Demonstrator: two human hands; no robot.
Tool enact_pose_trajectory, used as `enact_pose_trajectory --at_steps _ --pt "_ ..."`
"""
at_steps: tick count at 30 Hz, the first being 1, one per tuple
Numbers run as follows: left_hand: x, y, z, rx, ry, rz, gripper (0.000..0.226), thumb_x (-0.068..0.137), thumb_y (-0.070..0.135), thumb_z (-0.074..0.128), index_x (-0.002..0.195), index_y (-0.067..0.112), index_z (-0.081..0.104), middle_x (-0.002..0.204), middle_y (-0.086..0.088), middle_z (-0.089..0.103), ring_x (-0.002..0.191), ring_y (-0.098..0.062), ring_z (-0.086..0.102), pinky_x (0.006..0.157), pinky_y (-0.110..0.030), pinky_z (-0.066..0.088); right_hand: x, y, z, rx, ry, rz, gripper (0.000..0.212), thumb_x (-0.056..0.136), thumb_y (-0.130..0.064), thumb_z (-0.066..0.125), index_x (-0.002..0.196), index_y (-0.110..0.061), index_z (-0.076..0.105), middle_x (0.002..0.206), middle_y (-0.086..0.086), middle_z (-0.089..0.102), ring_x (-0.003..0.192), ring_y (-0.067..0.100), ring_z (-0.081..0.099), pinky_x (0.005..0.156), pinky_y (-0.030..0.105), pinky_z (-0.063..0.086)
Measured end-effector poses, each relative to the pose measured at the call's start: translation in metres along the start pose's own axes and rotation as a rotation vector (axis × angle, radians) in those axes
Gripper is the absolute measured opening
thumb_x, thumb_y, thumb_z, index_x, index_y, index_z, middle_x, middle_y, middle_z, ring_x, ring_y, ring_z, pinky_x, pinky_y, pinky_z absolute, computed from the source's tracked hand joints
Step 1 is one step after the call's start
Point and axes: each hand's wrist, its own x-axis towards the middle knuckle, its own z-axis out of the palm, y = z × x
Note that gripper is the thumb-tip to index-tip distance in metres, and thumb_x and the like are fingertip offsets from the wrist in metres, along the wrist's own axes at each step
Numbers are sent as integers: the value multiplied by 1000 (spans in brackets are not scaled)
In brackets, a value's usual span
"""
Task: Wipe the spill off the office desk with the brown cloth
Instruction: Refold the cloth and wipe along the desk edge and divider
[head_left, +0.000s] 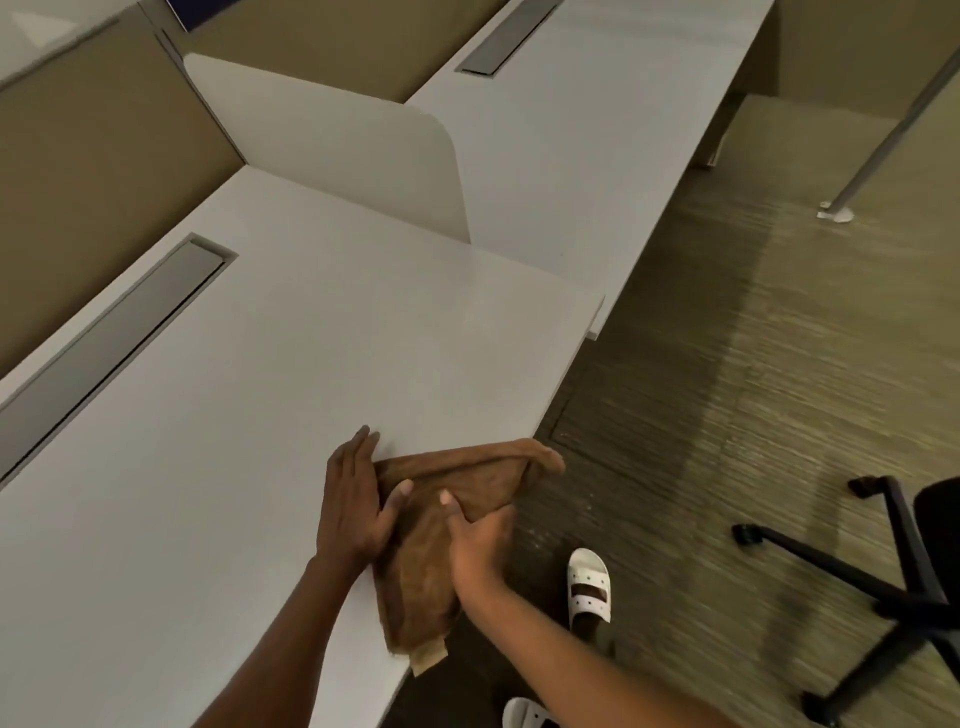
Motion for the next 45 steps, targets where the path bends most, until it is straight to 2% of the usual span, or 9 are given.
enact_pose_trajectory --at_steps 6,9,18,22,24,27,30,33,45 --pt "1 0 -3 -18 -20 -15 84 83 75 26 146 18 29 152 -4 33 141 -23 25 113 -49 29 6 5 4 84 24 -22 69 81 -40 71 135 -17 36 124 -2 53 114 16 56 101 33 45" --pt "1 1 -3 -31 -22 -34 83 83 74 26 146 20 29 152 -2 33 141 -21 24 112 -42 28 8 4 2 94 24 -46 67 83 -38 70 136 -16 36 123 -2 54 111 14 56 99 30 47" --pt "3 1 -3 10 -36 -43 79 87 67 28 146 15 28 152 -7 34 140 -23 25 112 -47 30 49 -36 -10 60 90 -91 56 86 -36 67 129 -12 40 115 -1 55 99 10 56 88 17 45" --pt "4 2 -2 42 -48 -46 84 86 72 23 146 14 29 151 -7 34 140 -24 26 111 -45 30 80 -61 -12 28 122 -84 76 78 -55 64 134 -9 39 122 4 55 109 19 56 102 36 46" --pt "5 3 -2 53 -53 -58 84 86 72 23 147 14 29 152 -7 34 140 -24 26 111 -44 29 87 -65 -10 -18 136 -70 87 75 -64 58 138 -8 37 127 7 53 114 22 54 106 38 43" --pt "5 4 -1 77 -64 -86 84 86 72 22 147 15 29 152 -6 33 140 -25 26 112 -47 30 93 -68 -10 -181 213 -72 78 82 -52 62 136 -3 35 128 12 48 113 24 51 98 27 39" --pt "4 7 -2 102 -73 -91 85 86 72 20 146 13 30 152 -7 34 140 -26 26 112 -49 30 100 -76 -13 -355 326 -90 67 85 -53 58 126 -3 42 123 15 51 106 25 51 88 32 45" --pt "5 7 -1 124 -85 -110 85 87 72 18 147 12 30 152 -7 34 141 -26 25 113 -50 29 114 -92 -16 -415 385 -108 58 90 -52 50 123 -4 45 123 17 51 107 27 50 83 31 40" --pt "9 2 0 181 -109 -56 79 94 60 22 143 1 36 149 -13 39 138 -32 30 113 -43 25 217 -180 -40 -496 519 -106 63 94 -51 43 126 3 43 128 25 49 112 38 49 93 45 42"
